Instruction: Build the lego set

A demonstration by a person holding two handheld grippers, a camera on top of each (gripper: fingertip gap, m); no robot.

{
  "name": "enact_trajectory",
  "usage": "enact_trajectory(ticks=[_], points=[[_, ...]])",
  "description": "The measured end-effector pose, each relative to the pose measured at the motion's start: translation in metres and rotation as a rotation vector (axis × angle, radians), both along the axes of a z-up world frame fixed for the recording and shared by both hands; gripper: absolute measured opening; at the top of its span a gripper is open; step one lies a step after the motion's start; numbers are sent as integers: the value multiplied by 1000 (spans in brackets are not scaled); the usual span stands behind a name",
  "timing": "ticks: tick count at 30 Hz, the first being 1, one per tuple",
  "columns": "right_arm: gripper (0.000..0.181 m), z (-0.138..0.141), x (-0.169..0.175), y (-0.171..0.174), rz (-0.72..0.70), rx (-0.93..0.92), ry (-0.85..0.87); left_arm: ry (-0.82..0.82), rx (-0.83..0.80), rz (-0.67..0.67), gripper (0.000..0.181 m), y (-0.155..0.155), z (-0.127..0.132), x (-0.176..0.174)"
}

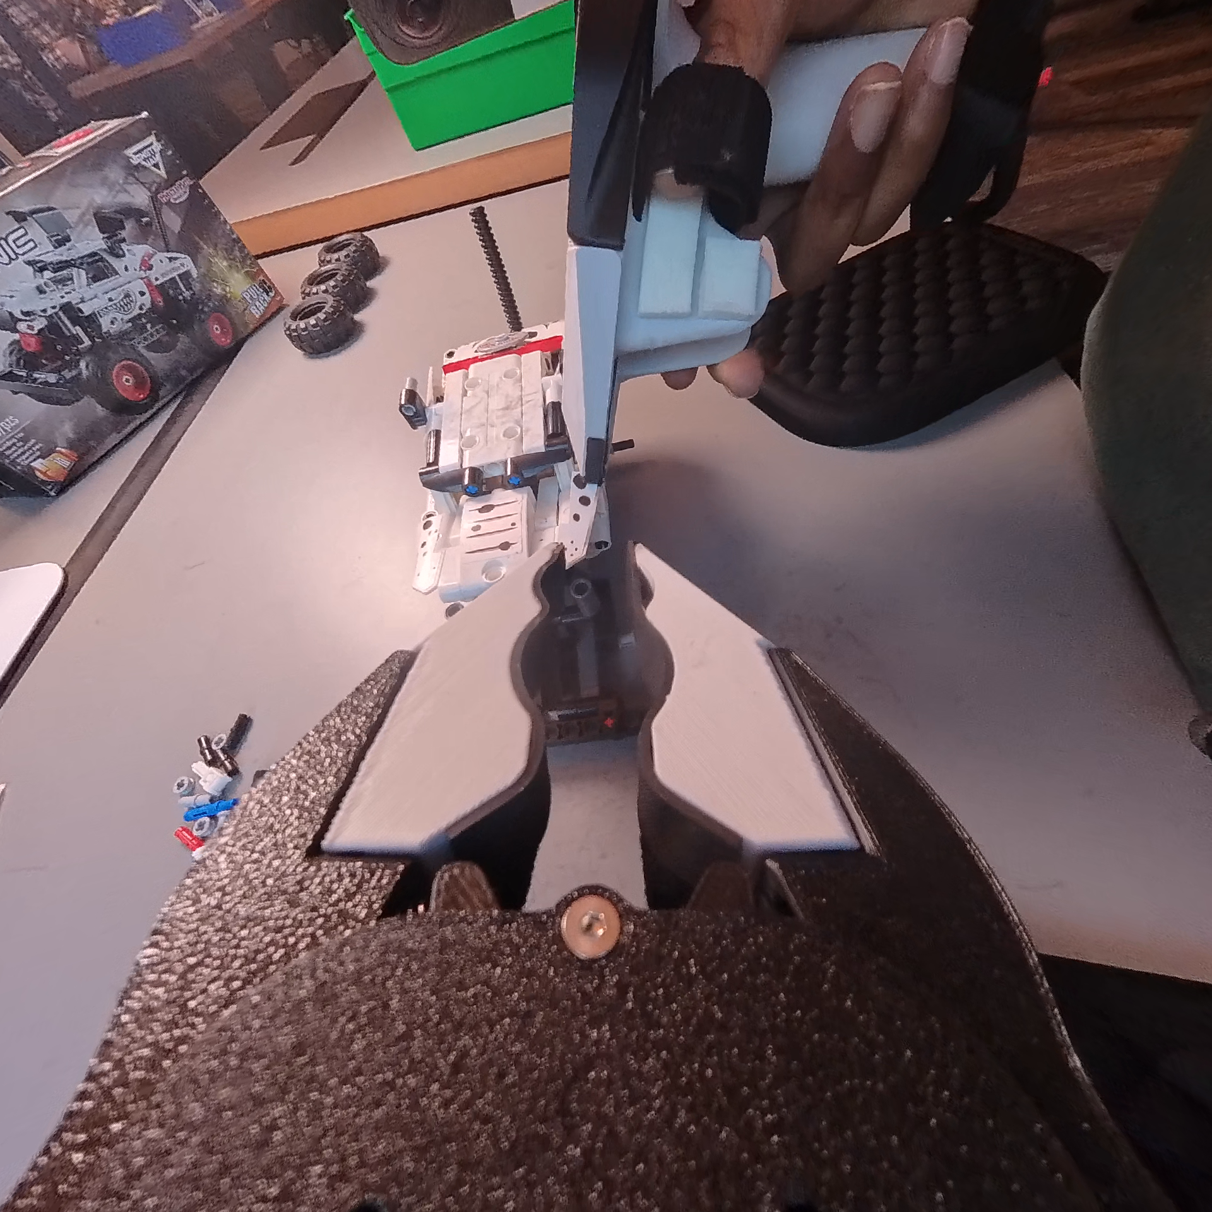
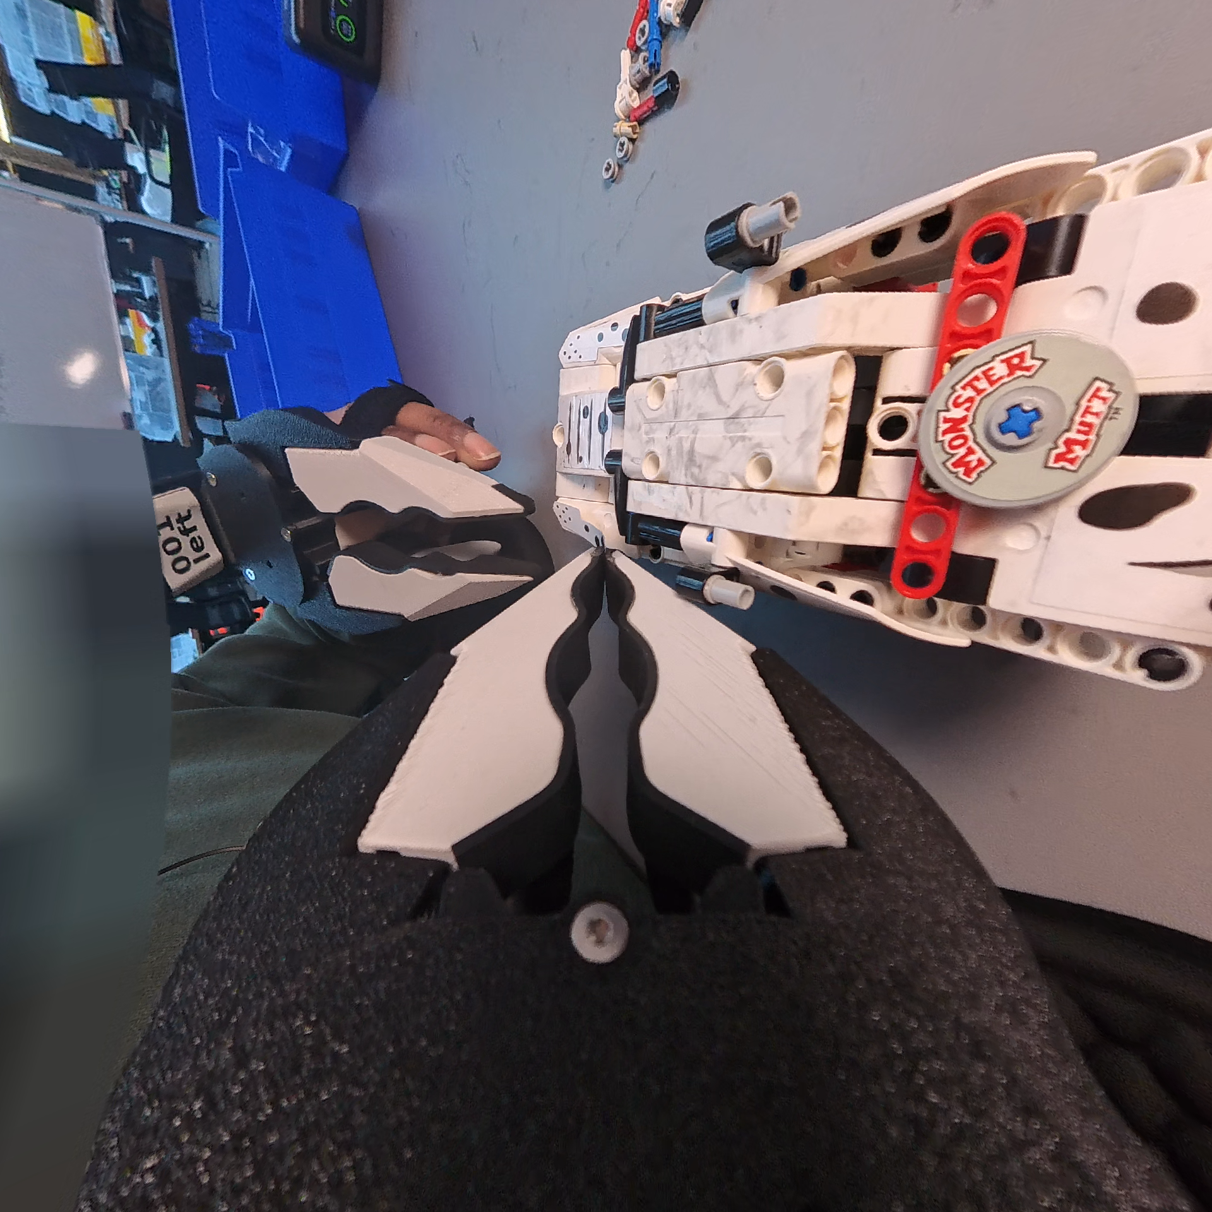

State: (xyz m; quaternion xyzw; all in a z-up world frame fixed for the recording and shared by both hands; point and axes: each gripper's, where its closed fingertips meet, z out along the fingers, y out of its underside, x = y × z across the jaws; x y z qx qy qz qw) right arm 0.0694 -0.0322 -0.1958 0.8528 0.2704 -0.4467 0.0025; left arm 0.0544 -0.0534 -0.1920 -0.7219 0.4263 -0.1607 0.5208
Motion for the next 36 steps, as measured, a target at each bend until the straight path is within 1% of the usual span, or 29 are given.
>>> enact_trajectory(ticks=[13, 21, 29, 31, 34, 36], points=[[0, -1, 0, 1, -1, 0, 4, 91, 43, -1, 18, 3, -4, 6], [0, -1, 0, 2, 1, -1, 5, 147, 42, -1, 21, 4, -10, 8], [0, -2, 0, 2, 0, 5, 5, 172, 35, -1, 23, 3, -11, 8], [0, -2, 0, 2, -2, 7, 6, 143, 29, 0, 24, 3, -8, 9], [0, -1, -1, 2, -3, 9, 8, -1, 12, 50, 23, 9, 10, 3], [0, -1, -1, 2, -6, 8, 10, -56, -18, 70, 23, 13, 14, -3]])
